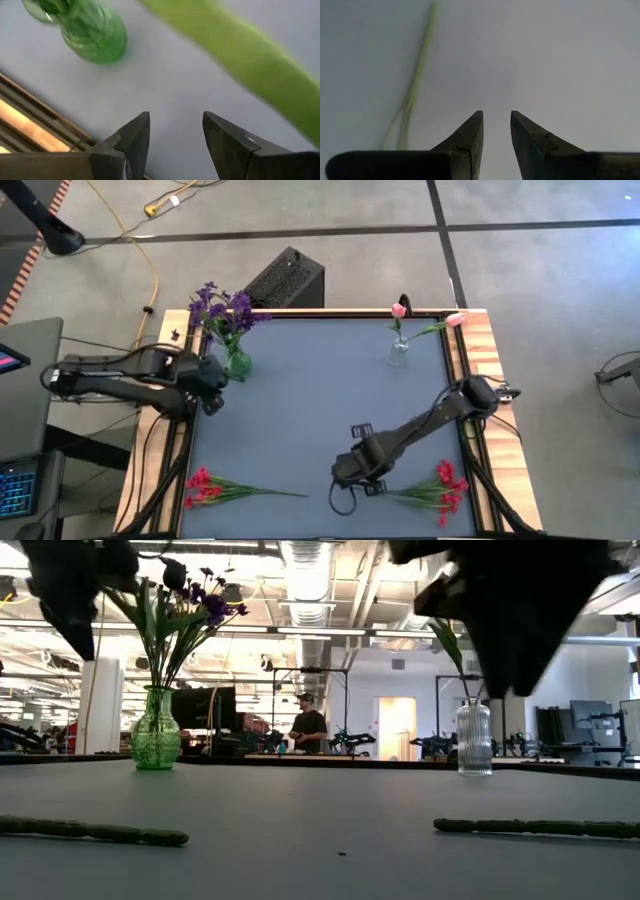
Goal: Sort flowers into vase by color
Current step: Put the right red flowers into the transparent vase
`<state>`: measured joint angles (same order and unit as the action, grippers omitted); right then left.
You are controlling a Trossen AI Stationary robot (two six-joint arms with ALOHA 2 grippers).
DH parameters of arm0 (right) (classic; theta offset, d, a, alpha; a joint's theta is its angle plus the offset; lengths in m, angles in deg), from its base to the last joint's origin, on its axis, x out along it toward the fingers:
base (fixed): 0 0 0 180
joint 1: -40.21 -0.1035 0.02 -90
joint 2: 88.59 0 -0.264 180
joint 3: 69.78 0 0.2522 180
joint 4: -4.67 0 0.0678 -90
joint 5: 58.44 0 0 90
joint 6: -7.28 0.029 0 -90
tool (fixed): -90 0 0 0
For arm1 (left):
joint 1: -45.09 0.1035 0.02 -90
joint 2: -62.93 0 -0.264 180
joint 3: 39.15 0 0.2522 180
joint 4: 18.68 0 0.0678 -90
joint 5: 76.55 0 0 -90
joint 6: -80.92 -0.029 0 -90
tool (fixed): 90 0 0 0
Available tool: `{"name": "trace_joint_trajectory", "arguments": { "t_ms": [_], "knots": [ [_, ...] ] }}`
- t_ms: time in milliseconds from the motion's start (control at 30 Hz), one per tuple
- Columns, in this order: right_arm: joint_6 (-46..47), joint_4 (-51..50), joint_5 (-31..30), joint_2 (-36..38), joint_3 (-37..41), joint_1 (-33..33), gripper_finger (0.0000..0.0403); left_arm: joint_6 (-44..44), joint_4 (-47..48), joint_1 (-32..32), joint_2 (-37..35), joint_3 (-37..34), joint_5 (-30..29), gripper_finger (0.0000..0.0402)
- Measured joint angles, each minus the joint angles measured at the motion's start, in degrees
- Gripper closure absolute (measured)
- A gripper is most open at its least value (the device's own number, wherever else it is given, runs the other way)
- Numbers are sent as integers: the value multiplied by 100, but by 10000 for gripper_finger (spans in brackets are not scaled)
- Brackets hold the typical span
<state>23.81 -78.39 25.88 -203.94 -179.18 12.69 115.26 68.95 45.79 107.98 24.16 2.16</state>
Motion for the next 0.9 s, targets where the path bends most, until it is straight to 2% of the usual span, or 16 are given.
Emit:
{"name": "trace_joint_trajectory", "arguments": {
  "t_ms": [200,300,400,500,700,800,900],
  "knots": [
    [22,59,-4,0,0,-147,280,-222,-191,-499,-363,301,-1585,230],
    [183,101,-9,0,0,-120,280,-566,-192,-530,-423,552,-1764,230],
    [250,95,89,0,0,-117,280,-832,-55,-528,-418,920,-1302,230],
    [187,97,341,0,0,-149,280,-962,150,-526,-418,1355,-432,230],
    [-1075,60,562,0,0,-387,280,-1191,213,-530,-418,1974,1493,230],
    [-1322,78,589,0,0,-531,280,-1120,143,-549,-395,2056,1755,230],
    [-678,77,614,0,0,-661,280,-1123,134,-693,-326,2053,1775,230]
  ]
}}
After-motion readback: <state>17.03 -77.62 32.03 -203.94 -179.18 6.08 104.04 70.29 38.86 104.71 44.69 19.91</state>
